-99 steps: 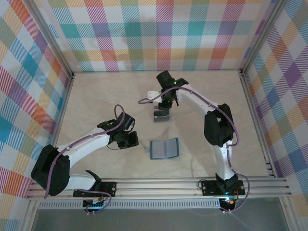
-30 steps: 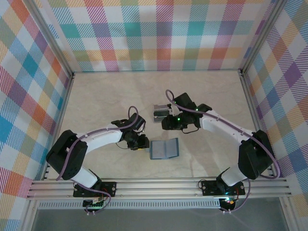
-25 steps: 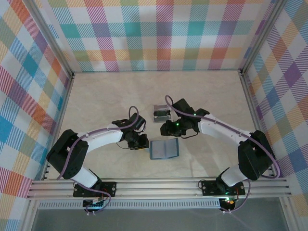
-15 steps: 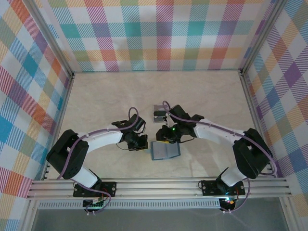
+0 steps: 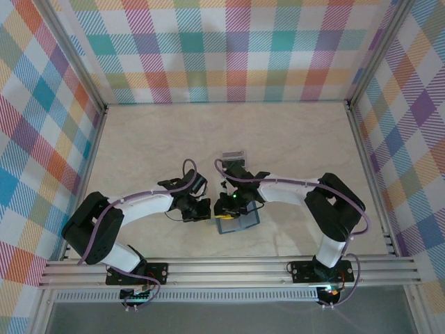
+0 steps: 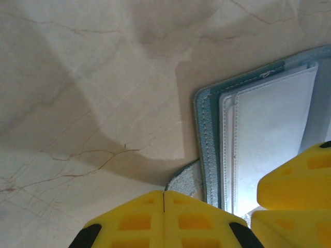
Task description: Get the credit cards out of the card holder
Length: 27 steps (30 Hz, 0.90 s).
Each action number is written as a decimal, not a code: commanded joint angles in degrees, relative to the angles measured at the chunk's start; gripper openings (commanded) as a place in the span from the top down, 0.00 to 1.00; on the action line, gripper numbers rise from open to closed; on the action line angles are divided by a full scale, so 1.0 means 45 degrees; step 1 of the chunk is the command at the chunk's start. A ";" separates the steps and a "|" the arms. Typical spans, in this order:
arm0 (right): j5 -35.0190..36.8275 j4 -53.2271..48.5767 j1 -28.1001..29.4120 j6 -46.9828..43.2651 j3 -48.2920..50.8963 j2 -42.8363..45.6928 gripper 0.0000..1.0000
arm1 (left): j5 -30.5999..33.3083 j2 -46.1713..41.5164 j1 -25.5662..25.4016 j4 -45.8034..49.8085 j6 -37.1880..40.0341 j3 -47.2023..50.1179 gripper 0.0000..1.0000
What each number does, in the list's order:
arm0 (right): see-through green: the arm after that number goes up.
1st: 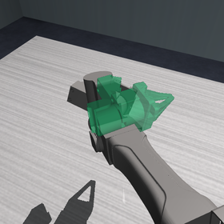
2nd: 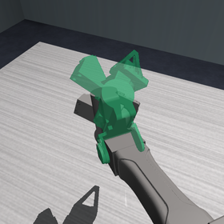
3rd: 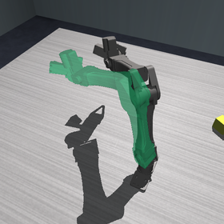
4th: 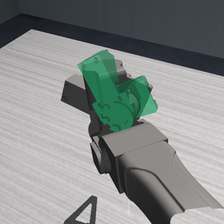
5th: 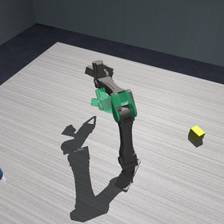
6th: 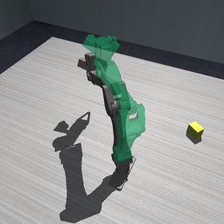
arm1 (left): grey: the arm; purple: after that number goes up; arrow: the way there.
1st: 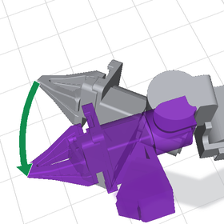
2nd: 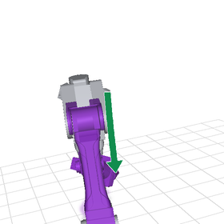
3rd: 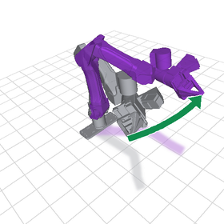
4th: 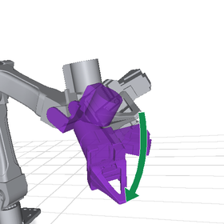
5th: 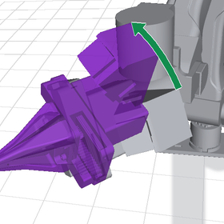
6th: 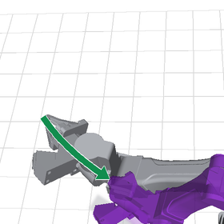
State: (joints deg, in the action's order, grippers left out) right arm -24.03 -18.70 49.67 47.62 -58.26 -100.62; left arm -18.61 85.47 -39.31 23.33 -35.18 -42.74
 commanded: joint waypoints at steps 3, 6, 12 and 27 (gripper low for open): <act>0.0257 -0.0074 0.0222 0.0030 -0.0276 -0.0481 0.74 | -0.0172 -0.0183 -0.0132 -0.0167 -0.0103 0.0149 0.96; 0.0807 -0.0642 0.0285 -0.0180 -0.0315 -0.0614 0.73 | -0.0122 -0.0180 -0.0130 -0.0145 -0.0114 0.0123 0.96; 0.1958 -0.1869 0.0354 -0.0643 -0.0480 -0.0746 0.69 | -0.0081 -0.0234 -0.0118 0.0031 -0.0098 0.0034 0.96; 0.5207 -0.5211 0.1039 -0.1376 -0.2126 -0.0776 0.57 | 0.0051 -0.0170 -0.0129 0.0255 -0.0071 -0.0120 0.96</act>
State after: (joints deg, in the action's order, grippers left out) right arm -7.09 -34.48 53.34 42.89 -65.41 -103.07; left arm -18.57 85.47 -39.31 23.38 -35.16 -42.54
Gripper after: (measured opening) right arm 0.423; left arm 0.051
